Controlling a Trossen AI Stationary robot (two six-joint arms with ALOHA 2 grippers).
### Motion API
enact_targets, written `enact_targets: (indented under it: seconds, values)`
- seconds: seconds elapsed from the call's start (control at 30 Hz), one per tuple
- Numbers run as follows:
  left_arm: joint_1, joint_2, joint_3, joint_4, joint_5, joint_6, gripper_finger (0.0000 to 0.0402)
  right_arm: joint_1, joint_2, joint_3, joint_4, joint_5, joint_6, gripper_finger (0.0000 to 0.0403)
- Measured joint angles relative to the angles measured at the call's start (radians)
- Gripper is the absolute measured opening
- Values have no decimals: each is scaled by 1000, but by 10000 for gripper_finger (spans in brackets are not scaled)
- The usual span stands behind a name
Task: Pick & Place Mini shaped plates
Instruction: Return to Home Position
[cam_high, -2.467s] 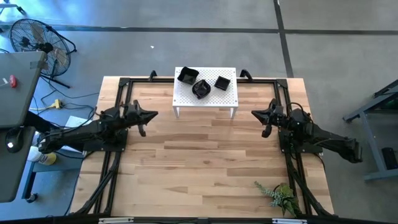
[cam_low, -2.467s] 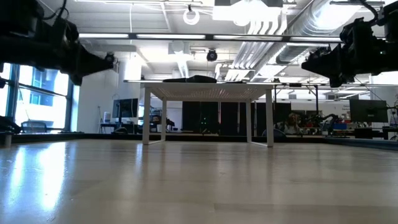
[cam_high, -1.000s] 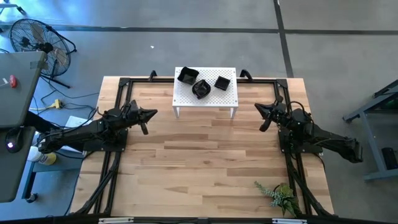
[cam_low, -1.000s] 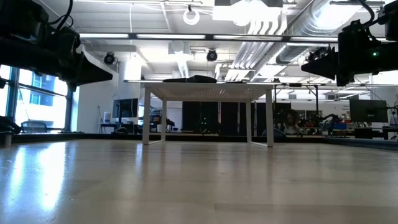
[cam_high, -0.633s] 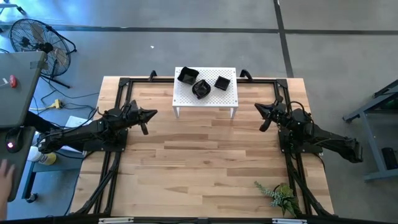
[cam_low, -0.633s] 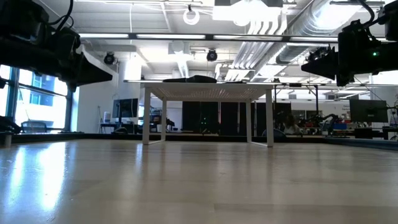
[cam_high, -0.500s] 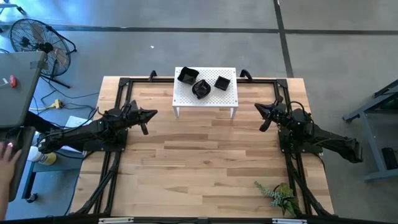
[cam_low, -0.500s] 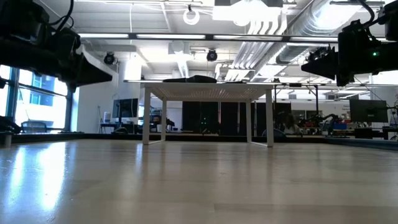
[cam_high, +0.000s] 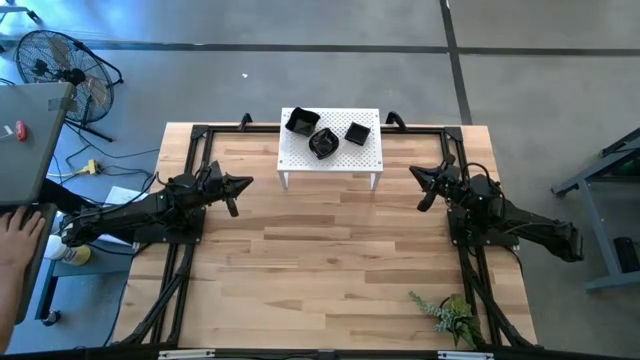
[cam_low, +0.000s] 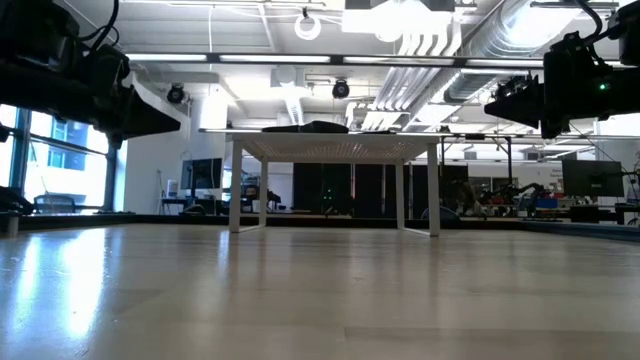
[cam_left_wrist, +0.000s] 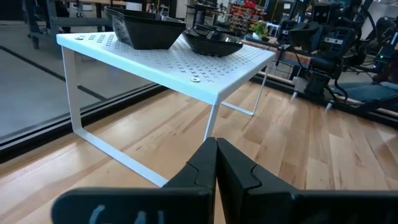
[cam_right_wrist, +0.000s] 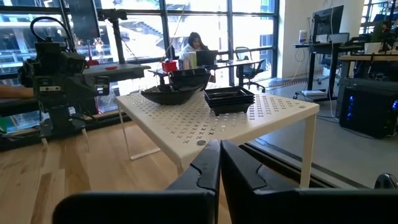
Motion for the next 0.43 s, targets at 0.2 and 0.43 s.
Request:
enact_targets:
  seconds: [0.2,0.43]
  values:
    - [0,0,1,0,0,0,1,0,0,0,0,0,0,9]
    - [0,0,2,0,0,0,1,0,0,0,0,0,0,5]
